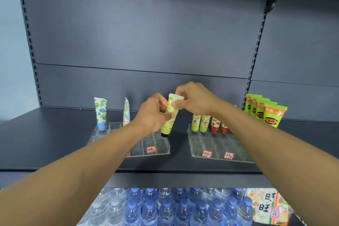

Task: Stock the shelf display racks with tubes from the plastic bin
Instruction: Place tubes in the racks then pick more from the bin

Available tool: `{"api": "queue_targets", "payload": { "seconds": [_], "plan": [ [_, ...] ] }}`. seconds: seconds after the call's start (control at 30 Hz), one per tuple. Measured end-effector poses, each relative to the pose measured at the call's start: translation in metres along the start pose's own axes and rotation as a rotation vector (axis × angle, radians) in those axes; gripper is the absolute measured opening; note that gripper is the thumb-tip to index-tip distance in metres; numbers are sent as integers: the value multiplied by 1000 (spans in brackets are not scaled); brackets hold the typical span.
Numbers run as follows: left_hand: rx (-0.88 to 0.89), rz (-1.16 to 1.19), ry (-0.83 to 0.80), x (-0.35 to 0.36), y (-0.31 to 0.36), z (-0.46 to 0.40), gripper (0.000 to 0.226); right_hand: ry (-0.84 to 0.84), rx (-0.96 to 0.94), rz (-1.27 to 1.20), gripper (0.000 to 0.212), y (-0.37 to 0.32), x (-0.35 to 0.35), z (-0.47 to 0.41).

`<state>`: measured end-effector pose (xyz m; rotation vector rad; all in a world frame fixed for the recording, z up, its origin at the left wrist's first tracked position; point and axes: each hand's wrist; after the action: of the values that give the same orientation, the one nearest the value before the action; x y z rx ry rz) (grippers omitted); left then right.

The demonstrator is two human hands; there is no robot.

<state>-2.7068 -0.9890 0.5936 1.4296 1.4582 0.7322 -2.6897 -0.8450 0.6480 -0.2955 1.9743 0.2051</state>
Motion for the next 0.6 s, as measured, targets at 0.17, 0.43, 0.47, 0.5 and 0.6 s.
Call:
{"api": "queue_targets", "payload": {
  "seconds": [0.17, 0.43, 0.47, 0.5, 0.6],
  "plan": [
    [-24, -79, -17, -20, -3, 7, 27, 30, 72, 67, 20, 1, -4, -7],
    [-48, -207, -110, -24, -20, 16, 26, 98, 223, 125, 12, 31, -16, 3],
    [-50, -219, -131, -18, -21, 17, 25, 97, 244, 144, 11, 38, -17, 6],
    [-47, -230, -150, -12, -23, 19, 25, 85, 261, 166, 10, 44, -16, 9],
    [-16, -298, -208, 5, -24, 23, 26, 27, 306, 199, 10, 57, -6, 17]
  ]
}}
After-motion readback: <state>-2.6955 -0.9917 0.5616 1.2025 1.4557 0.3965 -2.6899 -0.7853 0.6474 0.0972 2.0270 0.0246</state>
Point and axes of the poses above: each hand's wrist, its own z-axis away from the middle knuckle, its own x-axis out of the palm, y = z × x, and after that the axes turned 15 degrees about z, right-handed
